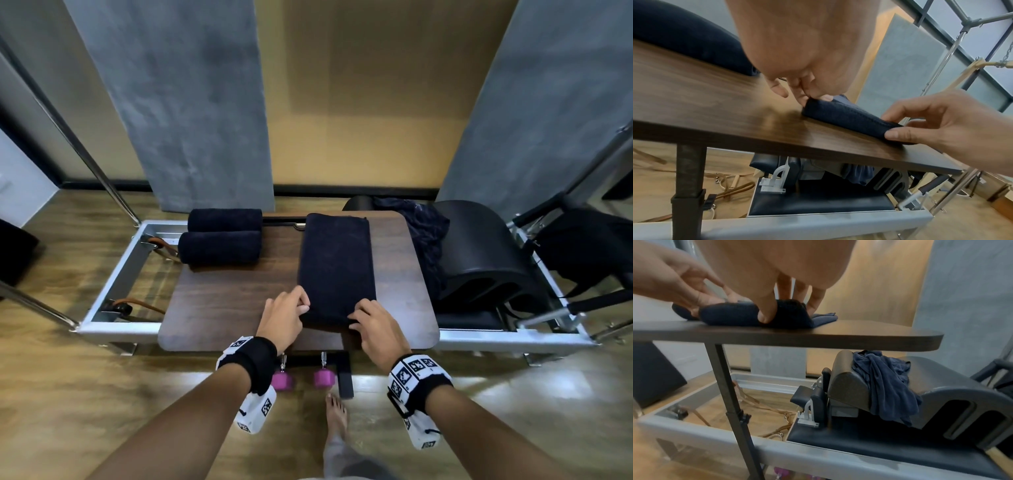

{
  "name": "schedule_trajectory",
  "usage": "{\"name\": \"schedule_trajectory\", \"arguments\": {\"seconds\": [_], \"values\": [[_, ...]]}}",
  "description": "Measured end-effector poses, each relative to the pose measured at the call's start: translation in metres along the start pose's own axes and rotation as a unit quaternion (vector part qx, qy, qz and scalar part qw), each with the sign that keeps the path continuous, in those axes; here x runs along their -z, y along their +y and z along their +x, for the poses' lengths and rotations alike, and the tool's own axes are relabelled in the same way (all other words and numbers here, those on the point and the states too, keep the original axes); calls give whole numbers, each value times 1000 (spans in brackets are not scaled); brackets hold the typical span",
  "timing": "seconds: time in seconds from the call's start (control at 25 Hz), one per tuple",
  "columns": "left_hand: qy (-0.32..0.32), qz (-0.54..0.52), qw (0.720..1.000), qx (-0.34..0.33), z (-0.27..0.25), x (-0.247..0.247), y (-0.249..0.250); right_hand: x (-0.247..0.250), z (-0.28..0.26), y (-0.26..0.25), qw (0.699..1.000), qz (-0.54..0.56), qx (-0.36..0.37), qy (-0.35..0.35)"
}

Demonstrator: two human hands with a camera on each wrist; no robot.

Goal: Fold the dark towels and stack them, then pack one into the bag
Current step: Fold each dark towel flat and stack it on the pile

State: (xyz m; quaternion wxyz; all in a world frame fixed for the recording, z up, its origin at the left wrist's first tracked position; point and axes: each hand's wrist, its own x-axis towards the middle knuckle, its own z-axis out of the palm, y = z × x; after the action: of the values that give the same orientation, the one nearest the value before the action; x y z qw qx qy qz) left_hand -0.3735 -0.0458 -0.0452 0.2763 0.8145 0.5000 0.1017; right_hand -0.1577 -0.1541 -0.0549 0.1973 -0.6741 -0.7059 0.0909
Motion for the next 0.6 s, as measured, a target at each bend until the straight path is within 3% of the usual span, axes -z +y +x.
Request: {"name": "schedule_trajectory", "arguments": {"seconds": [0.16, 0.28, 0.44, 0.52, 0.6], "values": [[35, 22, 995, -92, -12, 5, -4, 3, 16, 0, 999, -18, -17, -22], [-4, 61, 988, -139, -23, 0, -15, 9, 25, 4, 998, 30, -42, -47], [55, -74, 991, -100, -19, -7, -23, 18, 35, 12, 981, 139, -122, -64], [68, -116, 990, -49, -10, -6, -22, 17, 38, 14, 979, 134, -137, -67], [40, -86, 995, -7, 0, -4, -19, 13, 36, 11, 986, 89, -130, -51]]}}
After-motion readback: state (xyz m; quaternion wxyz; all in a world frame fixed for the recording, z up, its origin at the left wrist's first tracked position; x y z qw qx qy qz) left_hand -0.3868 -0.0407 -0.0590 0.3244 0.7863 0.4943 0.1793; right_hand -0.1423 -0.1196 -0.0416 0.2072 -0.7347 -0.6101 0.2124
